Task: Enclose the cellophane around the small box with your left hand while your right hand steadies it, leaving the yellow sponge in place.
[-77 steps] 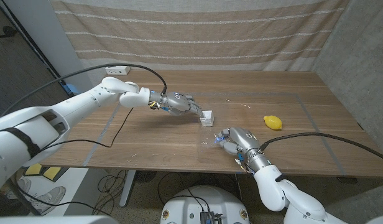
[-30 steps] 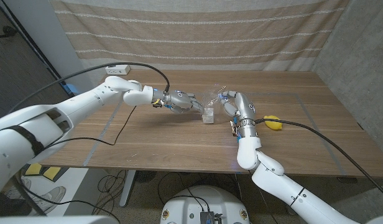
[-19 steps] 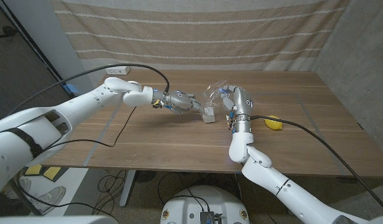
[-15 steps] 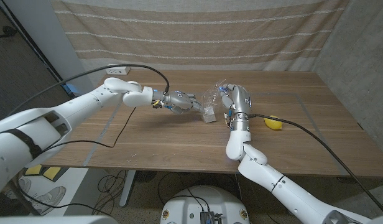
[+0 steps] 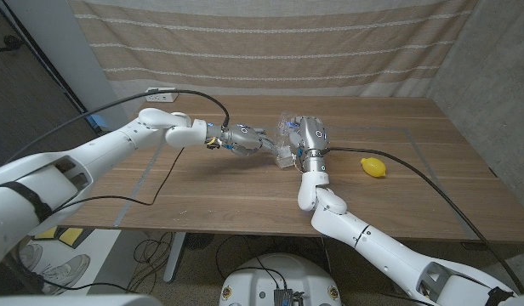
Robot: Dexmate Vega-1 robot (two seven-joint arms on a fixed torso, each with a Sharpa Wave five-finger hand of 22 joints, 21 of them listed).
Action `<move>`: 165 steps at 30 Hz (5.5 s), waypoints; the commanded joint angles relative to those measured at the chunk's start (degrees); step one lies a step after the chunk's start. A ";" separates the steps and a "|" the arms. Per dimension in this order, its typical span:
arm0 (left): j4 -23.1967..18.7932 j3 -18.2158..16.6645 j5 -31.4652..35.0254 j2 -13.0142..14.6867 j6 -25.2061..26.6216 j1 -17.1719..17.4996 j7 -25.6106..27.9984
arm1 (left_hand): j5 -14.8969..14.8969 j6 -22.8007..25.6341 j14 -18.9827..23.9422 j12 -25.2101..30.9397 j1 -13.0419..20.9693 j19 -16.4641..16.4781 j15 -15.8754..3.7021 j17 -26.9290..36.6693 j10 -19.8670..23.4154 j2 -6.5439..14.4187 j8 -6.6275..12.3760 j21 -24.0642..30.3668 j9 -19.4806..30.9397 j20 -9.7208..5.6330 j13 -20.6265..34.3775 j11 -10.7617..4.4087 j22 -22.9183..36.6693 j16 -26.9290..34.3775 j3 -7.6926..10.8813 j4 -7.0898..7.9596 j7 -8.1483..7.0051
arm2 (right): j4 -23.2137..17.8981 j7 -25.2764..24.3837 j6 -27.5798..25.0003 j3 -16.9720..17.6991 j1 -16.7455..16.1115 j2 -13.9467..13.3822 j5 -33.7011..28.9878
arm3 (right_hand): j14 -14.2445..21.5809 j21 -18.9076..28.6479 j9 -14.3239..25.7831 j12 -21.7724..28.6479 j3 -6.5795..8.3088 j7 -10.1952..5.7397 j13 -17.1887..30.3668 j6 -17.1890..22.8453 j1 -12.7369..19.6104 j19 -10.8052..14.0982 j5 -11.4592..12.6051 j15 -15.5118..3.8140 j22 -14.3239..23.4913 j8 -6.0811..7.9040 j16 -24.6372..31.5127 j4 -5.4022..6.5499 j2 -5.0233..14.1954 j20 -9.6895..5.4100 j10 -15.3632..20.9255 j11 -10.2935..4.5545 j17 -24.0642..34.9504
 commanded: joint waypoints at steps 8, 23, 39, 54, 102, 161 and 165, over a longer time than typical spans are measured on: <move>-0.99 -1.89 -1.33 0.63 0.44 1.47 -1.73 | 0.44 -0.81 0.67 -0.23 -0.44 -1.72 -2.39 0.11 -0.61 -0.30 0.23 0.76 0.18 0.39 0.23 -0.12 0.12 0.51 -0.48 0.05 0.15 | 9.87 2.70 -6.46 -5.29 7.45 3.94 1.78 | -0.14 0.45 0.24 -1.37 0.36 0.58 0.06 1.43 -0.72 0.07 -0.74 -5.64 0.08 -2.34 1.00 0.74 0.34 -0.30 -2.10 0.10 1.87; -2.84 -7.61 -22.60 1.46 6.42 4.47 -18.35 | 1.19 12.05 14.67 3.77 -18.09 5.83 -4.03 -0.87 13.51 -4.90 2.15 0.55 0.27 0.04 0.66 6.39 -0.44 2.92 -6.09 4.40 4.44 | 13.89 10.26 -14.05 -12.59 12.77 4.32 0.21 | -1.39 0.17 0.25 -3.45 2.14 -0.04 -0.35 -0.54 0.35 -0.96 -1.01 -5.50 0.05 -4.80 0.21 -0.03 0.75 -0.16 -5.05 -0.76 1.91; -5.84 -19.68 -62.91 1.85 17.15 13.19 -32.07 | -1.74 36.96 42.75 7.41 -40.89 27.18 -1.67 -1.66 38.17 -3.70 3.32 -1.22 0.60 -1.83 1.24 12.52 -0.05 6.25 -4.03 5.09 16.31 | 15.85 12.26 -14.26 -15.21 14.77 4.55 0.49 | -4.84 -0.10 0.42 -6.83 4.77 -1.49 -0.80 -5.63 1.65 -1.79 -1.29 -5.22 -0.08 -8.61 -3.46 -0.52 -0.30 0.39 -9.48 -1.57 0.12; -6.89 -35.14 -71.97 -7.00 10.90 26.07 -6.03 | -1.03 26.31 38.65 3.12 -46.33 21.62 0.21 -0.85 30.16 -1.44 -0.52 -4.95 0.74 1.77 3.46 13.82 0.12 2.47 -0.60 3.95 14.04 | 12.71 20.95 -17.78 -16.78 16.32 2.55 1.95 | -18.58 -6.64 0.61 -16.66 -0.61 -4.70 -1.04 -19.83 -14.75 -15.43 -2.50 -0.13 -0.53 -11.63 -11.67 7.39 -2.71 4.19 -22.59 -0.81 -1.75; -10.52 -35.41 -69.80 -6.31 17.43 27.08 -1.15 | -0.11 15.09 34.89 0.89 -42.18 19.83 -0.47 3.11 22.98 1.94 -0.30 -5.64 0.79 2.58 5.77 12.57 0.47 3.99 7.01 4.85 11.75 | 9.50 51.27 -24.04 -23.67 25.65 -2.39 11.71 | -48.21 -15.39 0.76 -18.73 -18.59 -3.40 -1.06 -62.97 -46.83 -32.54 0.42 8.99 -0.69 -8.62 -17.25 14.86 -9.27 7.78 -50.97 3.49 -6.29; -14.59 -37.58 -72.33 -3.87 18.76 32.36 -1.50 | -1.24 12.02 31.01 0.64 -43.55 17.78 0.17 3.53 19.56 -0.11 0.22 -5.98 0.74 3.28 6.96 12.96 0.50 3.38 5.45 4.01 11.22 | -5.61 12.27 14.01 8.17 2.76 -7.56 22.78 | -40.10 -13.74 0.49 -19.25 -16.52 -2.01 -1.48 -52.94 -44.14 -18.82 1.04 7.98 -0.83 -8.64 -15.97 13.20 -3.47 5.81 -44.12 4.18 -9.61; -14.63 -37.87 -73.21 -3.67 18.79 32.83 -1.96 | -1.38 11.93 30.26 0.58 -43.85 17.40 0.35 3.49 19.22 -0.37 0.25 -6.10 0.73 3.20 7.02 13.02 0.50 3.13 5.11 3.91 11.09 | -5.49 10.57 18.71 10.29 1.58 -7.49 24.31 | -39.06 -13.36 0.47 -19.24 -16.50 -1.90 -1.49 -52.10 -44.28 -17.01 0.91 7.77 -0.80 -8.67 -15.75 13.25 -3.29 5.69 -43.40 4.10 -9.73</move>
